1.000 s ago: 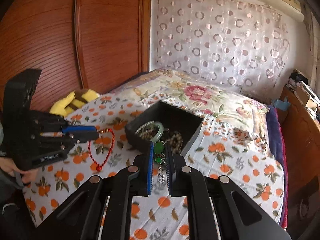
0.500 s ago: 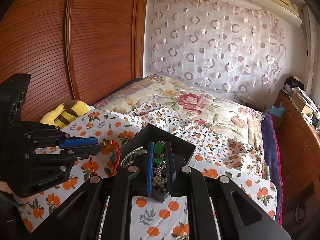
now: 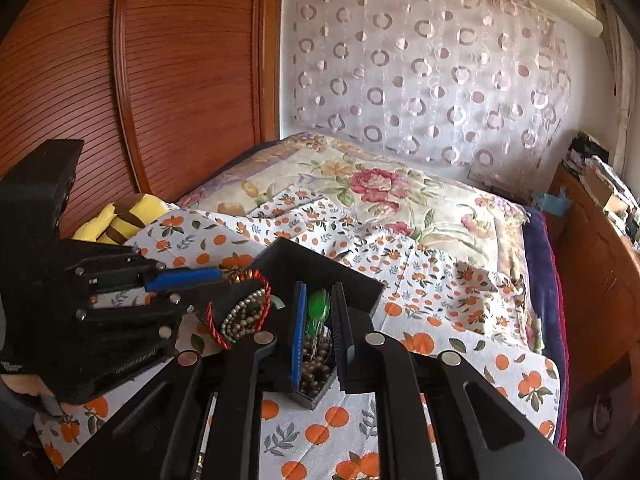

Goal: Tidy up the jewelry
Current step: 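Lower the bracelet and pendant into the black box and open both grippers, then move both grippers from the box back toward the gold ring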

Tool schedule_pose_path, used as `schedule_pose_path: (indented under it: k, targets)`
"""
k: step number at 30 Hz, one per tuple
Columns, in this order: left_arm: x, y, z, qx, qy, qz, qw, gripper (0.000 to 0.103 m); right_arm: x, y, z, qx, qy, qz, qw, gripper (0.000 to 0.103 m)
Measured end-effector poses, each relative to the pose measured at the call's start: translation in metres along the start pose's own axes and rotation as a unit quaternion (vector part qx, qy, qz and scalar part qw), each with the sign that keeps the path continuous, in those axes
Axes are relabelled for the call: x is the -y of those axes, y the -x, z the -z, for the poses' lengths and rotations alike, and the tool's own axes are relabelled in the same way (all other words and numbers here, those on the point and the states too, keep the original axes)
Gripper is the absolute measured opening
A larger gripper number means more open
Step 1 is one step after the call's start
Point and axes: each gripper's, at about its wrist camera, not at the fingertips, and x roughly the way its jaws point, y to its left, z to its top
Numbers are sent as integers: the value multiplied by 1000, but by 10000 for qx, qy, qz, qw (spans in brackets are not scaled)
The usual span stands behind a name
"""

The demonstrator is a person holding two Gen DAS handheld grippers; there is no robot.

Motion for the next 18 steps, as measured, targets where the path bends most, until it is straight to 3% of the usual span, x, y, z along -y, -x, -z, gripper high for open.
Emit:
schedule_pose_path:
  k: [8, 15, 18]
  targets:
    - [-4, -16, -4, -127, 70, -35, 9999, 8, 9, 4, 11, 16, -156, -48, 9999, 15]
    - [-7, -10, 5, -102, 103, -22, 9999, 42, 1, 15, 38, 65, -131, -142, 9998, 15]
    - [-4, 0, 10, -47, 55, -10, 10000, 47, -2, 19, 51, 58, -169, -235, 9996, 15]
